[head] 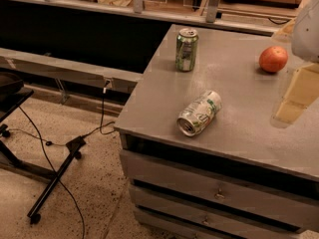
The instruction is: Place 7up can upright
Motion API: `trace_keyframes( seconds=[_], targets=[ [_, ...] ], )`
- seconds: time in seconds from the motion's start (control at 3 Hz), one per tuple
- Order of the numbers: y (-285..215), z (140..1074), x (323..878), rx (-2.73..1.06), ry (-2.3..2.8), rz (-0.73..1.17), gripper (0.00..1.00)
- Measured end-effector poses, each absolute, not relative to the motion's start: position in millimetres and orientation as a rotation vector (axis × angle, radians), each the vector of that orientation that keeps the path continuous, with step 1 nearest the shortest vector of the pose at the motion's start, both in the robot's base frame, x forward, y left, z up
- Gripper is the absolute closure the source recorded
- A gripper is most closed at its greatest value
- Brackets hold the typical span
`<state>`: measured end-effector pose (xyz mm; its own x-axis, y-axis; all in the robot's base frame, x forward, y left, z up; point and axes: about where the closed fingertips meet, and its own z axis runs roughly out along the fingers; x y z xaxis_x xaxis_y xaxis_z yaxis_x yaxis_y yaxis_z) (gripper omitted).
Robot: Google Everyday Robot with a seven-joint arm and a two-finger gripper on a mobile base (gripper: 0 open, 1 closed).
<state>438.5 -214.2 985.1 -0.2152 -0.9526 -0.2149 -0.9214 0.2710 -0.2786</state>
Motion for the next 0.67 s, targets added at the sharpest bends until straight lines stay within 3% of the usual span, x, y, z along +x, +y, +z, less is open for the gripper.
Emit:
trace_keyframes(
  seconds=[0.67],
  targets=[
    [-208.2,985.6,442.1,-1.739,2.181,-0.168,0.00]
  ],
)
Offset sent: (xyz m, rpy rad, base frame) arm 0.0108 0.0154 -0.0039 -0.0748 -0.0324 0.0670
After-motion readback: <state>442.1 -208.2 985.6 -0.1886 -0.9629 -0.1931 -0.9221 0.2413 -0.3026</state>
